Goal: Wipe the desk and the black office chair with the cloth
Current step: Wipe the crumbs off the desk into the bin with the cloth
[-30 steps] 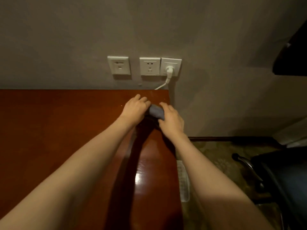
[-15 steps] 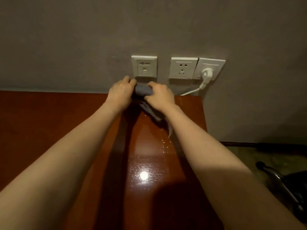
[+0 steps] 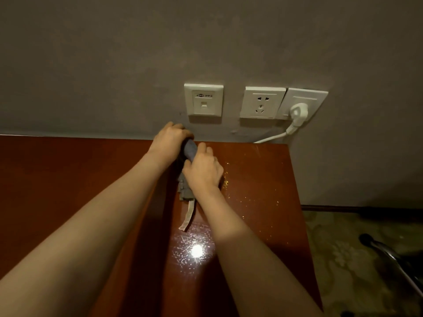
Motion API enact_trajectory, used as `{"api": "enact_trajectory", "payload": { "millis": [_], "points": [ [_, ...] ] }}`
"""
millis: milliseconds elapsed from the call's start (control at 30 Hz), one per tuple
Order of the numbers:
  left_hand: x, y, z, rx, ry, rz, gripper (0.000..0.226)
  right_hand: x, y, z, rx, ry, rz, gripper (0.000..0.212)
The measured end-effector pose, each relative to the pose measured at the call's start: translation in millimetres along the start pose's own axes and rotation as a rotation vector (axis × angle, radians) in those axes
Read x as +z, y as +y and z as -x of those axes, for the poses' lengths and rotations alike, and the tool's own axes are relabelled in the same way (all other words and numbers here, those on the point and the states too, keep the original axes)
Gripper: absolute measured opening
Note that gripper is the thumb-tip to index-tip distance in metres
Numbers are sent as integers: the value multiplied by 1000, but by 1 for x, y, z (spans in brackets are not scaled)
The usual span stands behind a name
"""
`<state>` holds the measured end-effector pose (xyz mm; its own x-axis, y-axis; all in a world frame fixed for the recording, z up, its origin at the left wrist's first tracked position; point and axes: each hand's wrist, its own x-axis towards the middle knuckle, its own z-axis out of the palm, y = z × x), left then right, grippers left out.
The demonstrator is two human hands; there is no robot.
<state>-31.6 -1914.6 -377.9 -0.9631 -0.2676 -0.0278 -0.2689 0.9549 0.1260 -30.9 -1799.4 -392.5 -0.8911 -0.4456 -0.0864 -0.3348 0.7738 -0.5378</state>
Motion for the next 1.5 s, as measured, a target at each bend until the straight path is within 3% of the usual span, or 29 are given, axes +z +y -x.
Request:
{"api": "enact_trajectory", "payload": {
  "millis": [233,400,567,633,733,767,833,933,1000,1067,1133,1200,1233,1267,1367,1500],
  "points": [
    [17,74,-32,208,31,142,36,-39,59,-2,210,104,37,40],
    [22,136,-42,397,-31,34,34,-62,97,16,408,167,-2,39],
    [15,142,-33,519,-62,80,35,-70,95,31,539,193,-162,36],
    [7,132,-28,465,40,236,41,-71,79,27,579,235,-324,34],
    [-8,117,-26,123,258,407,45,-69,49,9,609,191,-643,33],
    [-15,112,-27,-13,239,457,42,-67,41,3,610,161,-739,34],
    [-24,97,-28,-233,-19,508,32,-58,31,-5,620,59,-899,38],
    [-22,74,-19,-273,-345,425,46,-45,31,-3,594,-213,-1020,31],
    [-13,62,-9,-238,-404,471,48,-48,37,-9,456,-217,-779,30],
    [-5,54,-3,-158,-427,480,54,-59,47,-29,231,-85,-312,32],
    [0,51,-4,-84,-398,397,59,-80,54,-50,-95,-28,105,55],
    [2,51,-8,-48,-337,347,62,-91,62,-69,-413,-236,446,79],
    [2,52,-10,-34,-319,340,63,-92,67,-77,-503,-333,561,78],
    [3,53,-12,-19,-310,332,61,-92,72,-82,-548,-373,622,72],
    [4,61,-20,51,-283,262,51,-97,86,-91,-598,-268,708,50],
    [6,88,-33,121,-276,206,53,-112,115,-91,-612,-235,751,43]
  ]
}}
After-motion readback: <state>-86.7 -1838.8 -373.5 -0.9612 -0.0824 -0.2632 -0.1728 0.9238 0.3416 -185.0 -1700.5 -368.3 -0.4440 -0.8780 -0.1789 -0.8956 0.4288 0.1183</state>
